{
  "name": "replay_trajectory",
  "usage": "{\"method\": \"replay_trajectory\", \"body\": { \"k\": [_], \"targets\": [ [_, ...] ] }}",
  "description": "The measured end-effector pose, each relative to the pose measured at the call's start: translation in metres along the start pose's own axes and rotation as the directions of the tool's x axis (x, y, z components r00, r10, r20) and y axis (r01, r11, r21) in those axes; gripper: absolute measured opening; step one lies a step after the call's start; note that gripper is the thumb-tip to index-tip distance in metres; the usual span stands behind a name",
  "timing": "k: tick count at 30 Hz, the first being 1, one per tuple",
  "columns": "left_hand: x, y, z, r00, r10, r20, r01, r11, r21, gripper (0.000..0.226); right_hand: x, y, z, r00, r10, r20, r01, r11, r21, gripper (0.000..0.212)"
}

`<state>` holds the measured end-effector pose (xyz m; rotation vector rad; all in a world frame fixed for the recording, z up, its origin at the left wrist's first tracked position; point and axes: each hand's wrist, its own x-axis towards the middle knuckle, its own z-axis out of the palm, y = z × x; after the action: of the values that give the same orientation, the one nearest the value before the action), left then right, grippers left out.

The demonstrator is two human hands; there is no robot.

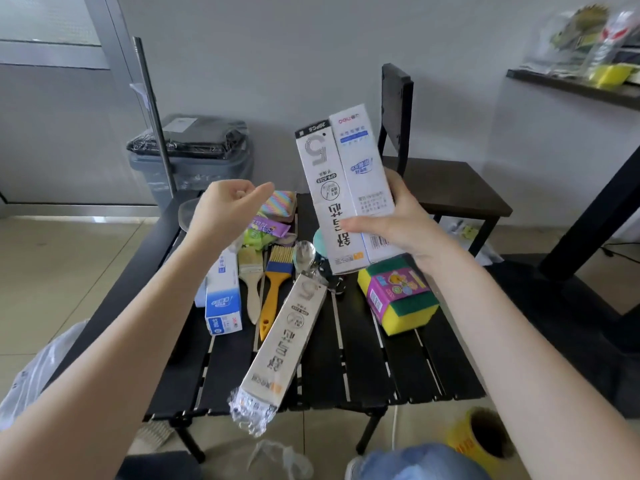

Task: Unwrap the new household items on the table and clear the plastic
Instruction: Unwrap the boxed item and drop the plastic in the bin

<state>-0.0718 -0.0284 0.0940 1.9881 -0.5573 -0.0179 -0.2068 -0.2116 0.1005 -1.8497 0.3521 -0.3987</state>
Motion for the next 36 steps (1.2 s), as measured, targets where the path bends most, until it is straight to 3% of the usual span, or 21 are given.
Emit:
{"method": "replay_trajectory", "body": {
  "k": [4, 7, 10, 13, 19, 22, 26, 31, 34, 36],
  "targets": [
    [0.047, -0.008, 0.026, 0.998, 0.028, 0.053, -0.035, 0.99, 0.134, 0.019, 0.054, 0.011, -0.007, 0.995, -0.06, -0.078, 0.023, 0.913, -0.407, 0.086],
    [0.083, -0.018, 0.048, 0.989, -0.008, 0.148, -0.02, 0.983, 0.185, 0.063, 0.092, 0.016, -0.015, 0.996, -0.093, 0.005, 0.076, 0.784, -0.616, 0.091],
    [0.117, -0.032, 0.066, 0.967, -0.088, 0.239, 0.066, 0.993, 0.102, 0.101, 0.127, 0.02, -0.027, 0.995, -0.012, 0.096, 0.078, 0.691, -0.719, 0.098],
    [0.142, -0.041, 0.081, 0.937, -0.108, 0.331, 0.097, 0.994, 0.048, 0.114, 0.157, 0.029, -0.037, 0.985, 0.087, 0.148, 0.058, 0.641, -0.765, 0.097],
    [0.163, -0.053, 0.112, 0.882, -0.054, 0.467, 0.009, 0.995, 0.098, 0.095, 0.197, 0.06, -0.044, 0.897, 0.345, 0.276, 0.016, 0.599, -0.801, 0.084],
    [0.165, -0.058, 0.121, 0.869, -0.047, 0.492, -0.064, 0.976, 0.207, 0.085, 0.2, 0.081, -0.046, 0.85, 0.425, 0.311, -0.053, 0.657, -0.752, 0.071],
    [0.168, -0.063, 0.131, 0.88, -0.032, 0.473, -0.133, 0.941, 0.31, 0.069, 0.203, 0.093, -0.053, 0.849, 0.422, 0.317, -0.097, 0.715, -0.692, 0.057],
    [0.168, -0.063, 0.146, 0.913, -0.045, 0.406, -0.128, 0.912, 0.389, 0.043, 0.206, 0.098, -0.058, 0.907, 0.36, 0.221, -0.082, 0.663, -0.744, 0.057],
    [0.161, -0.062, 0.153, 0.931, -0.04, 0.364, -0.11, 0.917, 0.383, 0.04, 0.204, 0.112, -0.058, 0.872, 0.431, 0.231, -0.13, 0.66, -0.74, 0.05],
    [0.157, -0.061, 0.154, 0.936, -0.042, 0.349, -0.111, 0.908, 0.405, 0.044, 0.198, 0.117, -0.057, 0.871, 0.436, 0.226, -0.17, 0.7, -0.694, 0.058]
  ]
}}
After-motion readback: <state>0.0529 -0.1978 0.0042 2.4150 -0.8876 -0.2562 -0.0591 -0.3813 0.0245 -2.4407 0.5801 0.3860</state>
